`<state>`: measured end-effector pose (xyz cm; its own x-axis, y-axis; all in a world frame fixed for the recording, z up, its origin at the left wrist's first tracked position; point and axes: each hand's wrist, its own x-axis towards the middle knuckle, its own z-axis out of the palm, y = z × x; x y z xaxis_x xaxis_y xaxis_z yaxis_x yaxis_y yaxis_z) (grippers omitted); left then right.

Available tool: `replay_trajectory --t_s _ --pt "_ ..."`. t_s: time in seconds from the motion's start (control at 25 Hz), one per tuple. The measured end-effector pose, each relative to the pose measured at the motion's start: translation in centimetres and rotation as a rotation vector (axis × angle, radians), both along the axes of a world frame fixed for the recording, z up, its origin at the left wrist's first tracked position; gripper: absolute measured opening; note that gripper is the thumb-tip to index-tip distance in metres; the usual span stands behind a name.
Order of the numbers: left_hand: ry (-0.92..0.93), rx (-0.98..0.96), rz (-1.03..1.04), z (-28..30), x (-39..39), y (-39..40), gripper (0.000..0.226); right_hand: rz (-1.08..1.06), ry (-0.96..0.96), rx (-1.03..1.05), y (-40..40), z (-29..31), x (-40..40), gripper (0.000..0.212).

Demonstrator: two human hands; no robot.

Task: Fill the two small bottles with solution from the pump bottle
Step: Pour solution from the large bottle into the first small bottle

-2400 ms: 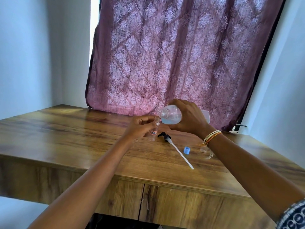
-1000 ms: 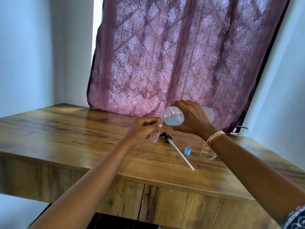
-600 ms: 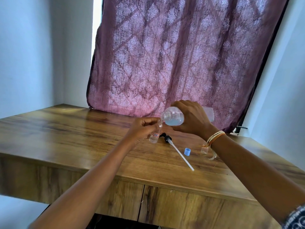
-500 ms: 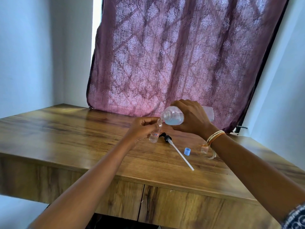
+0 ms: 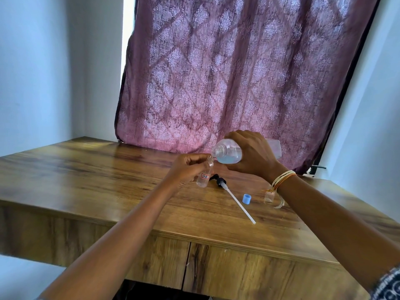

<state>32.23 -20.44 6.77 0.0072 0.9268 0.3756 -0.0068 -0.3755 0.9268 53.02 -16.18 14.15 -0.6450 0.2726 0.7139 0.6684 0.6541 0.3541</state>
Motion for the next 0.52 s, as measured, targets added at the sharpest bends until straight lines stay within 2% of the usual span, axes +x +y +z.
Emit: replay_trajectory --t_s 0.52 --pt "-0.005 -0.009 -0.012 -0.03 -0.25 0.52 0.032 0.008 0.014 -0.016 -0.38 0.17 -0.11 0.060"
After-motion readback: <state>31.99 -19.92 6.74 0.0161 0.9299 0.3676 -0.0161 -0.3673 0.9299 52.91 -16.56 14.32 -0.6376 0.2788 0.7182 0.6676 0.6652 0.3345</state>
